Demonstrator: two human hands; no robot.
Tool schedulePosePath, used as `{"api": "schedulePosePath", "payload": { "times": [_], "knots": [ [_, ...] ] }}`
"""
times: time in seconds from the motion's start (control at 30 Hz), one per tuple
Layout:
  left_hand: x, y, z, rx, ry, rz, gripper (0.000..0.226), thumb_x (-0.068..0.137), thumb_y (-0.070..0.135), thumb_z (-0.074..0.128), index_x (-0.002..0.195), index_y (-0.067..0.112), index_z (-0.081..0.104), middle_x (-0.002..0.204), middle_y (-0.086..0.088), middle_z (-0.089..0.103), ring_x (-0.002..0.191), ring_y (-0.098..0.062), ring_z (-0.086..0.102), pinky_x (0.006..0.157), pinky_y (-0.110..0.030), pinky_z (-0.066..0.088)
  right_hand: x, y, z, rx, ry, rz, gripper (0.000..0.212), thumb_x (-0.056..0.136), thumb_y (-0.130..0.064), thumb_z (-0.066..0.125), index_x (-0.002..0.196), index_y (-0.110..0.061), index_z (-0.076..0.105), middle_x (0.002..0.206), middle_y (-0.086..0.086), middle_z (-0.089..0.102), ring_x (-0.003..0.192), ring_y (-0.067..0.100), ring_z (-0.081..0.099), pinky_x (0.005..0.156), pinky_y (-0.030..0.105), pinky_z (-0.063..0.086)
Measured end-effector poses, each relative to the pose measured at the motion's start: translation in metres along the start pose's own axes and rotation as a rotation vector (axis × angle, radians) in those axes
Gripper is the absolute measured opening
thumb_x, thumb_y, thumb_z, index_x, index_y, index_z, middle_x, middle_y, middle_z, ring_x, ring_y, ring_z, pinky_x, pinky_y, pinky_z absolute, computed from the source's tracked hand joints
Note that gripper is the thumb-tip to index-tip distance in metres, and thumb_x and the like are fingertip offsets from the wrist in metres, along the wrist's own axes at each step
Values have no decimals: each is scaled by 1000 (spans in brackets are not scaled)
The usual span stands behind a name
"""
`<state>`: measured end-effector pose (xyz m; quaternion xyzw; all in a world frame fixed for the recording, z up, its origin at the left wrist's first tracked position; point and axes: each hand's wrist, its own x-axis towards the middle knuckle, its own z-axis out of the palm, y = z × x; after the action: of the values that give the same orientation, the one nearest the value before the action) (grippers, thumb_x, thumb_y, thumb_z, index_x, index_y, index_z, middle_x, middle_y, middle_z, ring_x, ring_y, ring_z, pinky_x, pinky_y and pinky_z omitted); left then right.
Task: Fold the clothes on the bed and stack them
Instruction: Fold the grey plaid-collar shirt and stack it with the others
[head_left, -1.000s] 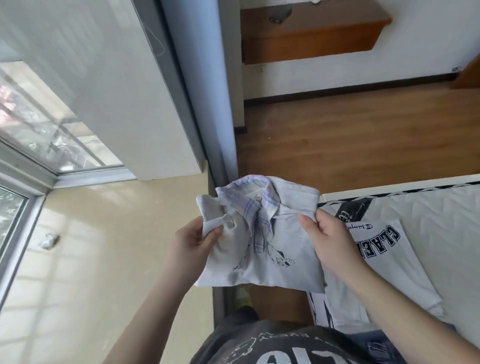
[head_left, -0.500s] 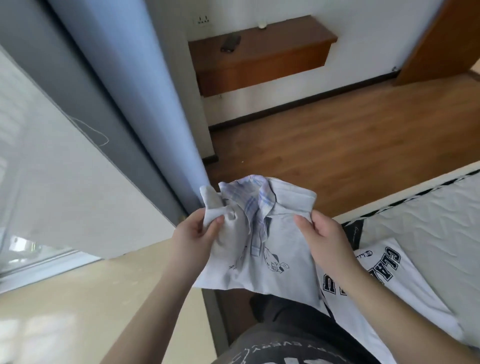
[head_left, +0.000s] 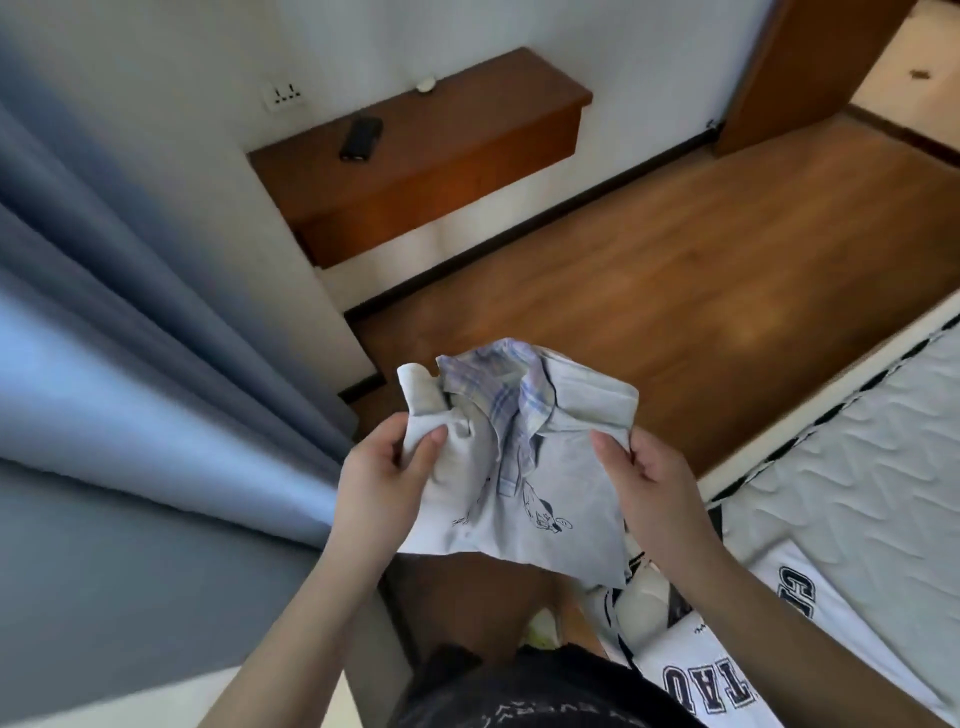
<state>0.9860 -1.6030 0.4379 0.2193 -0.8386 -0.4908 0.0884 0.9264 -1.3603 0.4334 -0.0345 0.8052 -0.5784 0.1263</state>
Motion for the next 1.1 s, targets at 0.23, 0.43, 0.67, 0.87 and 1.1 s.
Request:
{"api": "schedulePosePath", "payload": {
  "times": [0.23, 0.43, 0.67, 0.87, 1.1],
  "knots": [
    [105, 40, 38, -56, -147, 97, 18, 91, 45, 60, 89, 29, 66, 71, -1, 64, 68, -14, 58, 62, -31, 46, 74, -8, -19, 90, 194, 83, 38, 96, -37, 55, 88, 0, 57, 72, 8, 53, 66, 13, 44, 60, 32, 35],
    [206, 64, 93, -152, -367, 131, 10, 90, 47, 63, 95, 40, 69, 86, 7, 72, 77, -7, 66, 65, -37, 53, 131, -4, -31, 56, 416, 102, 32, 98, -37, 53, 89, -7, 63, 86, 23, 63, 69, 30, 55, 62, 41, 45],
    [305, 93, 146, -149, -745, 274, 15, 91, 39, 67, 84, 26, 67, 73, 0, 65, 67, -9, 58, 63, -31, 46, 179, -8, -25, 76, 708, 225, 28, 99, -37, 53, 83, -16, 62, 82, 16, 63, 70, 25, 57, 62, 30, 40],
    [343, 132, 199, -38, -951, 416, 25, 83, 45, 65, 80, 21, 63, 77, -6, 66, 70, -23, 61, 68, -49, 51, 184, -7, -30, 120, 970, 316, 28, 98, -32, 56, 74, -20, 58, 57, -5, 49, 53, 6, 42, 48, 15, 30],
    [315, 174, 284, -30, -1217, 599, 16, 90, 35, 67, 75, 32, 62, 60, 12, 59, 53, 3, 49, 50, -13, 38, 150, 12, -52, 185, 1270, 431, 33, 98, -34, 56, 72, -13, 55, 58, 1, 40, 52, 13, 35, 48, 26, 27]
  ]
}}
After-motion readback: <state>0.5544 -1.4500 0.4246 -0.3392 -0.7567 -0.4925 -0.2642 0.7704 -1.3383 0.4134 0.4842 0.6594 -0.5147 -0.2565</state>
